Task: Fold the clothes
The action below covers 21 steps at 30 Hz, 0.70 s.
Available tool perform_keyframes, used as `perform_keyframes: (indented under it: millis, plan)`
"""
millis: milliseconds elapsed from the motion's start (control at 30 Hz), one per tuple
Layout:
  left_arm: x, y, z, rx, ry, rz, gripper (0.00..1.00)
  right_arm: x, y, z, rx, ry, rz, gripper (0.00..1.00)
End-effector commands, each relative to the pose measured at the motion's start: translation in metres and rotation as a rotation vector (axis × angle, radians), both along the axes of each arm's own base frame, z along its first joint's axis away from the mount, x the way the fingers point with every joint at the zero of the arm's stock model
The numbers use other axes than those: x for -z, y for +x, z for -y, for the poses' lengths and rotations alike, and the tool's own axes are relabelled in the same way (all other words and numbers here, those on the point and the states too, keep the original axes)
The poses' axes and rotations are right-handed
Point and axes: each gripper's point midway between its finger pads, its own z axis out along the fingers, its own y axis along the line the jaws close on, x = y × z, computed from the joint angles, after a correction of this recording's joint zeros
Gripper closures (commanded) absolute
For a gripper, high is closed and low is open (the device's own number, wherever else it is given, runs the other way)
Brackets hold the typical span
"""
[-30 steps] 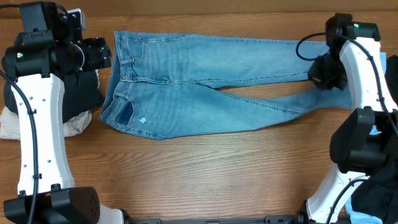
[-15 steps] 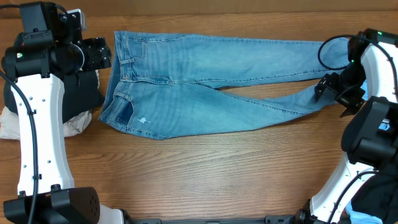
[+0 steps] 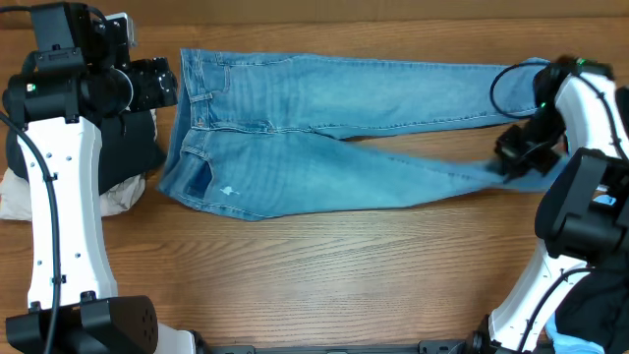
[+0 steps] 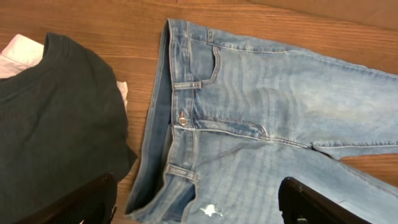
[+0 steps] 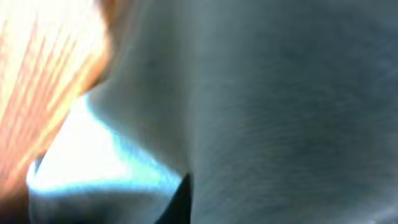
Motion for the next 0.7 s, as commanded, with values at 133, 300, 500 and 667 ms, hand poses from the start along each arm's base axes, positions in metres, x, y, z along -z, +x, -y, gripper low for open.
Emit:
perform_keyframes:
  millis: [133, 300, 500, 667]
  plan:
    - [-0.022, 0.002, 0.0, 0.02, 0.03, 0.069, 0.13, -0.064, 0.044, 0.013, -0.183, -0.233, 0.236, 0.96]
    - [-0.019, -0.002, 0.0, 0.02, 0.026, 0.051, 0.14, -0.009, 0.065, -0.001, -0.175, -0.208, 0.21, 0.96]
    - [-0.005, -0.019, 0.003, 0.044, 0.028, -0.038, 0.16, 0.033, 0.077, -0.006, -0.162, -0.148, 0.188, 0.96]
    - [0.008, -0.04, 0.007, 0.052, 0.012, -0.139, 0.19, 0.005, 0.062, -0.005, -0.196, -0.129, 0.133, 0.96]
